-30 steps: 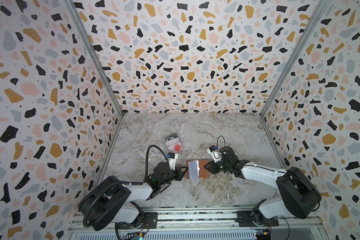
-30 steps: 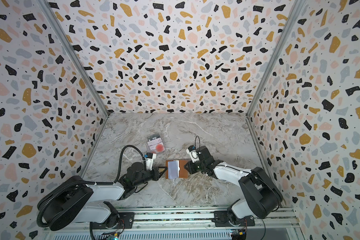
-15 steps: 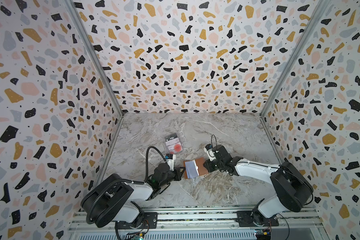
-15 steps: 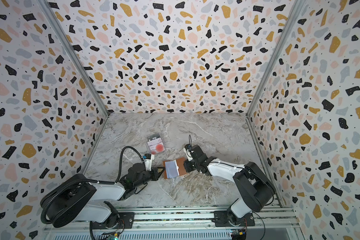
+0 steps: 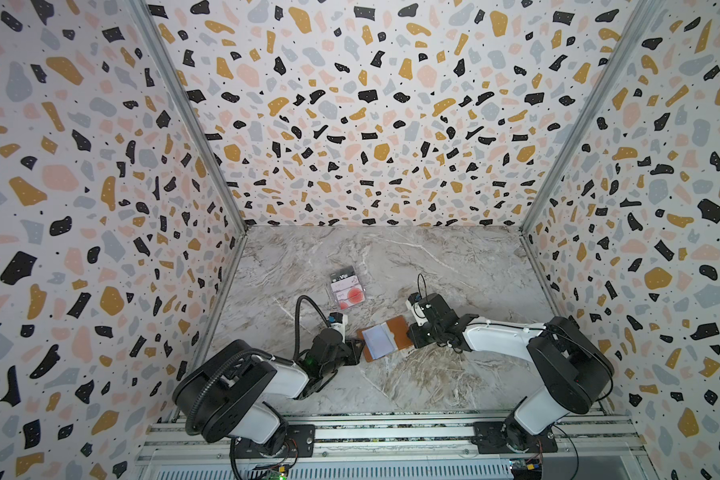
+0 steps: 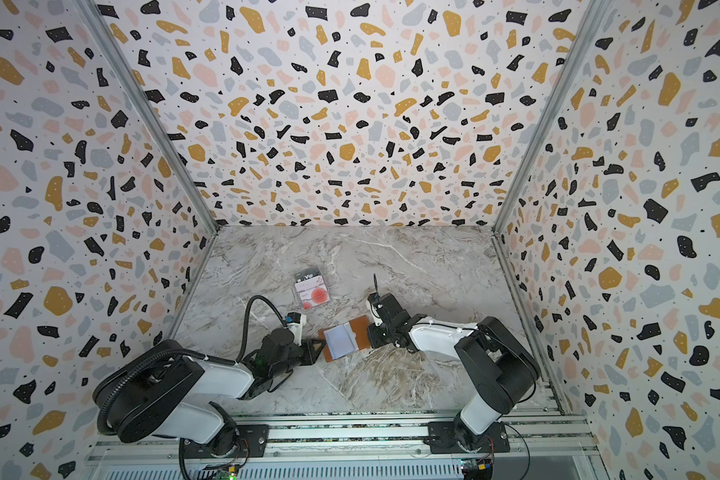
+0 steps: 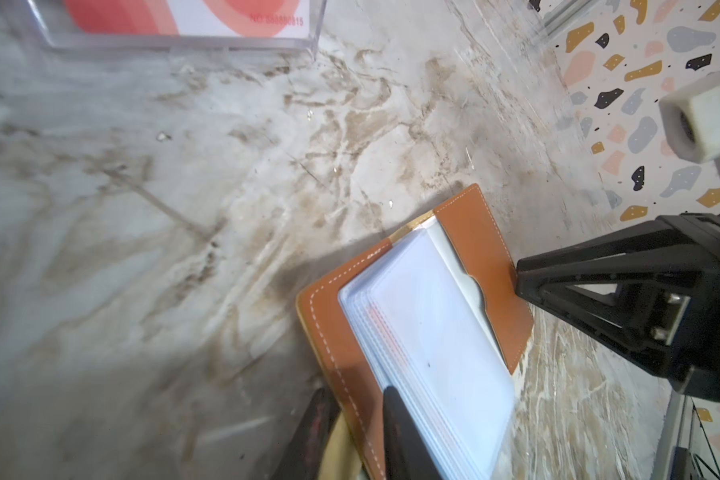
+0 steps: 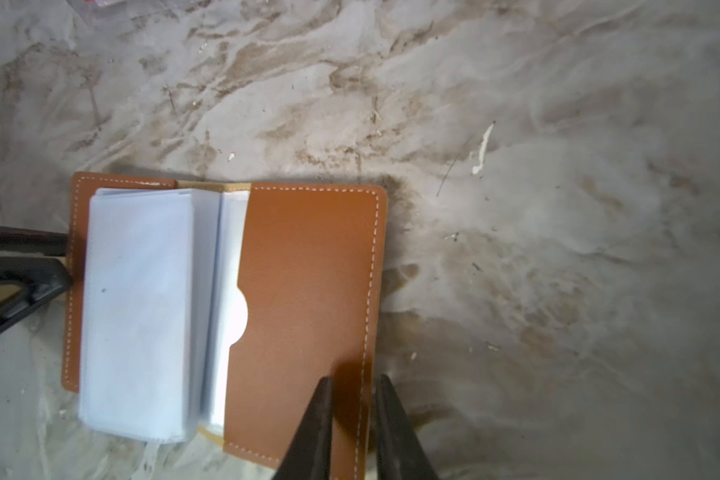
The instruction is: Take the credit cards out of the card holder
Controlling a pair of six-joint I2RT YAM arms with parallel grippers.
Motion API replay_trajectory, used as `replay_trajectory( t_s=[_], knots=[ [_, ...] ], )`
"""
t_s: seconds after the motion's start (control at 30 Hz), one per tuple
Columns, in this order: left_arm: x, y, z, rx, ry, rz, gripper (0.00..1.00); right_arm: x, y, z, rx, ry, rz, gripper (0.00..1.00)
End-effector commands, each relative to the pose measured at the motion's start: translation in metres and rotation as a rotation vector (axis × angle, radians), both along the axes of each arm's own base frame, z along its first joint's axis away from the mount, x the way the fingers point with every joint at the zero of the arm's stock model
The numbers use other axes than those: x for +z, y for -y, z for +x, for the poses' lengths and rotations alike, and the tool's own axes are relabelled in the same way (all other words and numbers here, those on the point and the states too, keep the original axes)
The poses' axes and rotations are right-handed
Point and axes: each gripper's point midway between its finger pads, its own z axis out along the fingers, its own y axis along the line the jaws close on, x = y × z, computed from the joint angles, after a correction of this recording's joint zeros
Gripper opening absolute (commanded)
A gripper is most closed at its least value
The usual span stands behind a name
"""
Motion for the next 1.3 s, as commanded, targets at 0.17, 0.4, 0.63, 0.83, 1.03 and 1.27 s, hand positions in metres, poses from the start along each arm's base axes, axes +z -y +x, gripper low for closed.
replay_trajectory(
  t_s=[0.17, 0.4, 0.63, 0.83, 1.03, 1.27],
  knots=[
    [0.015, -0.021, 0.008, 0.065, 0.050, 0.108, 0.38, 0.002, -0.005, 0.001, 0.012, 0.015, -0.013, 0.21],
    [0.060, 0.008, 0.007, -0.112, 0.166, 0.116, 0.37, 0.007, -0.007, 0.001, 0.015, 0.024, -0.008, 0.21],
    [0.054, 0.014, 0.004, -0.143, 0.140, 0.120, 0.25, 0.022, -0.010, 0.003, 0.015, 0.052, 0.002, 0.21],
    [0.034, 0.012, -0.004, -0.115, 0.096, 0.070, 0.21, 0.057, -0.018, 0.003, 0.044, 0.136, -0.012, 0.25],
    [0.020, 0.020, -0.007, -0.144, 0.071, 0.035, 0.19, 0.089, -0.038, -0.002, 0.110, 0.188, 0.016, 0.32],
    [0.009, 0.019, -0.006, -0.122, 0.042, 0.026, 0.13, 0.077, -0.072, -0.021, 0.222, 0.146, 0.050, 0.41]
  ],
)
